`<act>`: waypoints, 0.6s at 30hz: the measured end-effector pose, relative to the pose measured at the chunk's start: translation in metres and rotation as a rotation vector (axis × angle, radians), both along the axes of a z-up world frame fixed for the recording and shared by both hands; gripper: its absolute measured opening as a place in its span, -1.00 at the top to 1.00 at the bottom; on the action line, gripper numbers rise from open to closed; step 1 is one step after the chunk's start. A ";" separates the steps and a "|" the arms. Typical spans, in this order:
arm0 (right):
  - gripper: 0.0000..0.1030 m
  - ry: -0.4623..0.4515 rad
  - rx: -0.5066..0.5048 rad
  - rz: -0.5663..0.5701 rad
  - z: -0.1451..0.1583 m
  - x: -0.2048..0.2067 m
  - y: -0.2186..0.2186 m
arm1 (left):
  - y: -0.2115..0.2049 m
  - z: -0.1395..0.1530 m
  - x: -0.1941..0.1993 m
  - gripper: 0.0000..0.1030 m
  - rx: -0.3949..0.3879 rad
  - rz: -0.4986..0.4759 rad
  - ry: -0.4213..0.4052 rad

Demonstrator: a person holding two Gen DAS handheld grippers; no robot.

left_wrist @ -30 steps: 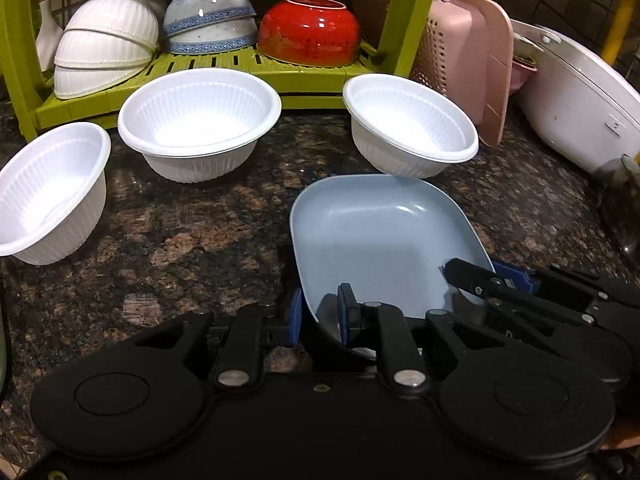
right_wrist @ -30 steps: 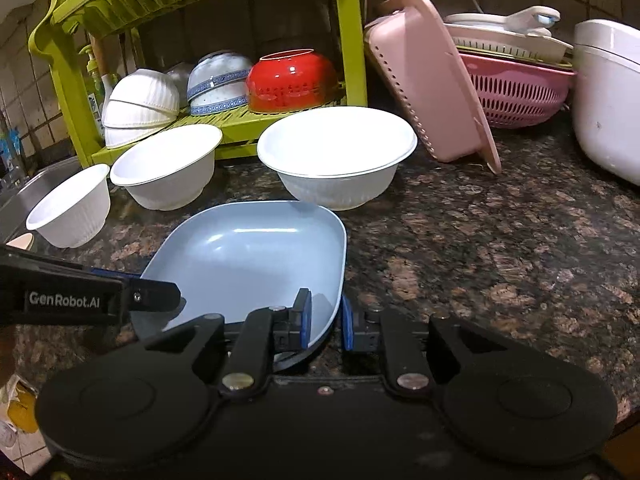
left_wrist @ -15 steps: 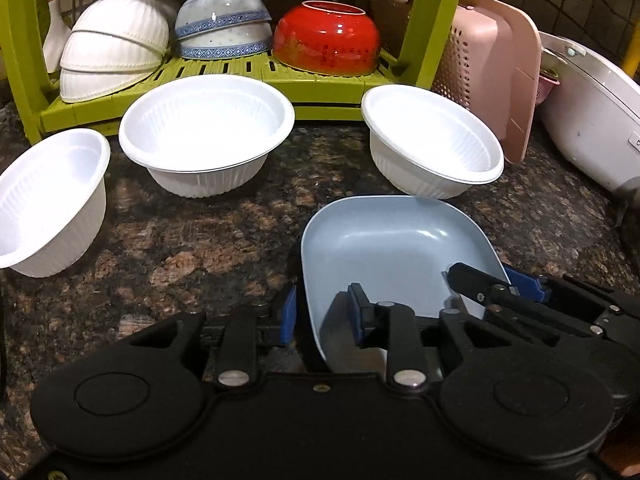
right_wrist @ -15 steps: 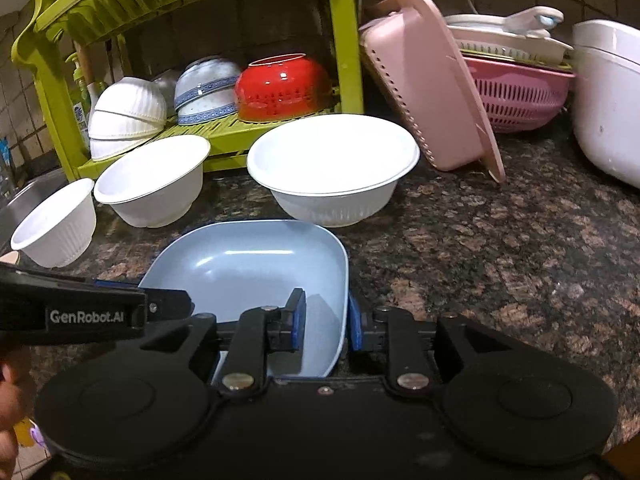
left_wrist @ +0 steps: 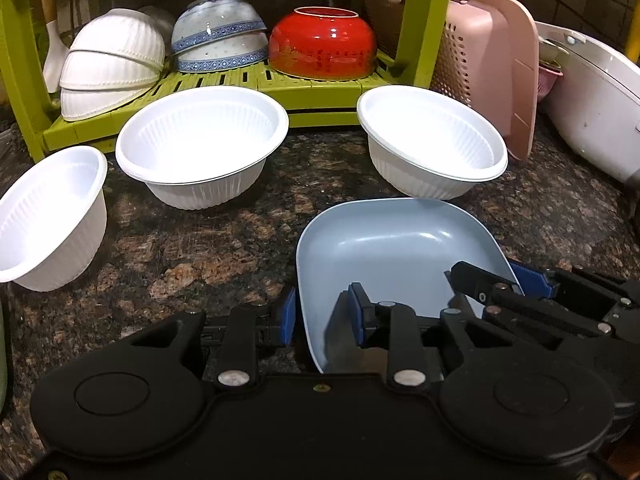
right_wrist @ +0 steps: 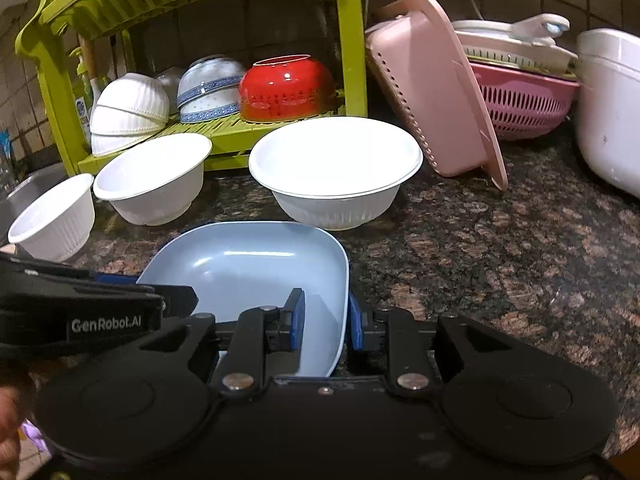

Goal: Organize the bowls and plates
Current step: 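Lift the light-blue plate with both grippers and carry it toward the plate stack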

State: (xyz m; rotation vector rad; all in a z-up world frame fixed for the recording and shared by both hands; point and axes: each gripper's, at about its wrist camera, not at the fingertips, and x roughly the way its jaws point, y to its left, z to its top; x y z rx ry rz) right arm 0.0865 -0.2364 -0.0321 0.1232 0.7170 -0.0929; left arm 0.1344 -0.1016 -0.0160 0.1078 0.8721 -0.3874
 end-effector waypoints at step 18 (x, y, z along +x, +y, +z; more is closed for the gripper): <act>0.69 -0.014 0.091 -0.038 0.010 -0.017 -0.009 | 0.006 0.002 -0.028 0.61 -0.018 0.026 -0.095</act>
